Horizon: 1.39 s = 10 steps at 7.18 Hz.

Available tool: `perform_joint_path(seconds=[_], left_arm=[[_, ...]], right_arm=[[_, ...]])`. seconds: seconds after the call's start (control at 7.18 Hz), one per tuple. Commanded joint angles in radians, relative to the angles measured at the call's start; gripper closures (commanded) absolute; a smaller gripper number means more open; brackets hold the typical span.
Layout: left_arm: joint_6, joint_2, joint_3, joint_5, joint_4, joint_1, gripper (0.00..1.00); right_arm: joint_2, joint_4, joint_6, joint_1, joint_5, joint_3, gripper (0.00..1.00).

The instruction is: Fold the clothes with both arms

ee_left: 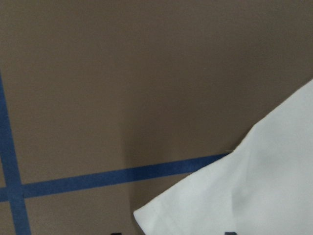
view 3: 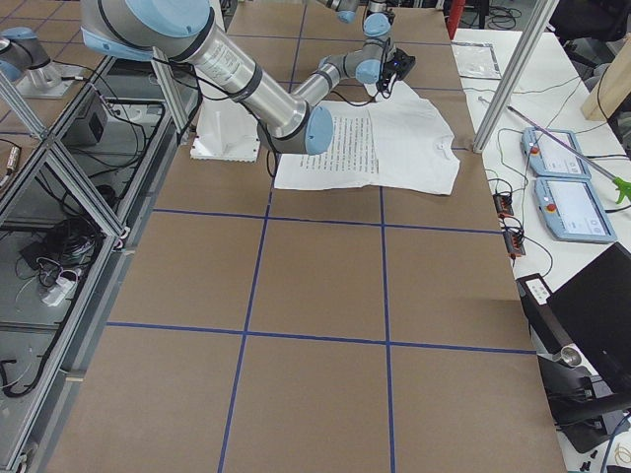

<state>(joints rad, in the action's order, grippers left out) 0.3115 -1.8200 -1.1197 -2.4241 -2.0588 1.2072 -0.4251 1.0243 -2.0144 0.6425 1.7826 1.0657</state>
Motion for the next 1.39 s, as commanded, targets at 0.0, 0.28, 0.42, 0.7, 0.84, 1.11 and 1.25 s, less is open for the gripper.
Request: perform_joint_path(seconds=[0.0, 0.28, 0.42, 0.7, 0.84, 1.11, 1.25], left_arm=[[-0.005, 0.002, 0.009, 0.01, 0.0, -0.001, 0.31], [-0.002, 0.002, 0.009, 0.043, 0.0, -0.001, 0.34], [0.0, 0.002, 0.009, 0.043, -0.001, -0.001, 0.48], [0.0, 0.002, 0.012, 0.043, -0.003, -0.001, 0.62], [0.0, 0.001, 0.012, 0.043, -0.003, -0.001, 0.62], [0.0, 0.001, 0.014, 0.043, -0.003, -0.001, 0.66], [-0.002, -0.001, 0.014, 0.043, -0.003, -0.001, 0.96]], right_arm=[[-0.003, 0.0, -0.001, 0.0, 0.0, 0.0, 0.01], [-0.001, 0.0, -0.006, -0.001, 0.0, 0.0, 0.01], [-0.001, 0.0, -0.006, -0.003, 0.0, 0.0, 0.01], [-0.003, -0.001, -0.007, -0.001, -0.002, 0.0, 0.01], [-0.003, 0.0, -0.007, -0.001, 0.0, 0.0, 0.01], [-0.003, -0.001, -0.009, -0.001, 0.0, 0.0, 0.01], [-0.004, -0.001, -0.009, -0.001, 0.0, 0.002, 0.01]])
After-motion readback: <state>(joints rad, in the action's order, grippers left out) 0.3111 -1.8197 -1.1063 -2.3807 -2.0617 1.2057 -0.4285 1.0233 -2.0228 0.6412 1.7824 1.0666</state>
